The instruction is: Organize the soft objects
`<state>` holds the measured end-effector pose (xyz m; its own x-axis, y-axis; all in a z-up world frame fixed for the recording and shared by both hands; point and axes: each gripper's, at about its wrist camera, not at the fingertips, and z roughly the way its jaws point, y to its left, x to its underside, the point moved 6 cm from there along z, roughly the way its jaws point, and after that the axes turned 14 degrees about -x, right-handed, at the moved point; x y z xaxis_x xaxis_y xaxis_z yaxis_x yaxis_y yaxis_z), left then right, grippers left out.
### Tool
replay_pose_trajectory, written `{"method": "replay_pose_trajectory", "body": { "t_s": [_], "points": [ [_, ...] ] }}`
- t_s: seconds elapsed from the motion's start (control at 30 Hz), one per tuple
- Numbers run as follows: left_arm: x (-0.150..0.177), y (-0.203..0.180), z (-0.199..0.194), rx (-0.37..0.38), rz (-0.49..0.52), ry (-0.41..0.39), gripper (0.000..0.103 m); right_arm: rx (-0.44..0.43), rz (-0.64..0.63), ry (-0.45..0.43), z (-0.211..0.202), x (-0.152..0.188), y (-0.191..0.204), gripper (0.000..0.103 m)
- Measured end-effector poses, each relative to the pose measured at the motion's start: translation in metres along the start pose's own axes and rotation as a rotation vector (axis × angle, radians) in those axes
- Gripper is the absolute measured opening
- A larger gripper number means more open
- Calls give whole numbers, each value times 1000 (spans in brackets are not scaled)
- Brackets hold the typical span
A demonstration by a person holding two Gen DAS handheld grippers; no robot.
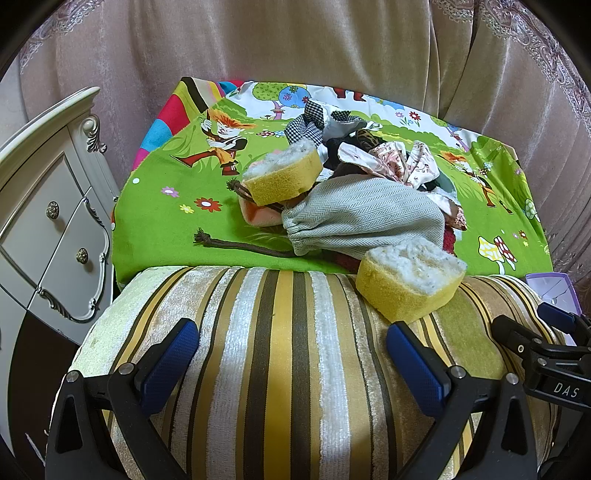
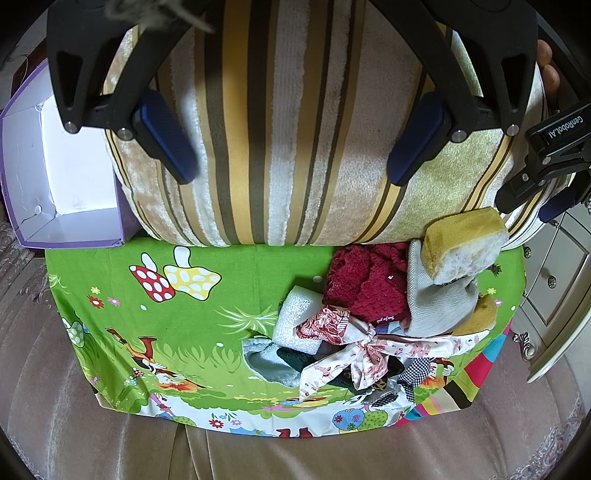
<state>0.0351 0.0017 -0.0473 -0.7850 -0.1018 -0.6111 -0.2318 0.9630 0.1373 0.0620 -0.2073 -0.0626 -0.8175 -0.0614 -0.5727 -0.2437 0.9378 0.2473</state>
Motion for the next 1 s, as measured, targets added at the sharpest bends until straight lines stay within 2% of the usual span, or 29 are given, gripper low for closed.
{"method": "replay_pose_trajectory", "body": {
  "t_s": [1.0],
  "points": [
    [1, 0, 0, 3, -4, 3, 103, 3, -2, -13, -1, 0, 0, 103]
  ]
}}
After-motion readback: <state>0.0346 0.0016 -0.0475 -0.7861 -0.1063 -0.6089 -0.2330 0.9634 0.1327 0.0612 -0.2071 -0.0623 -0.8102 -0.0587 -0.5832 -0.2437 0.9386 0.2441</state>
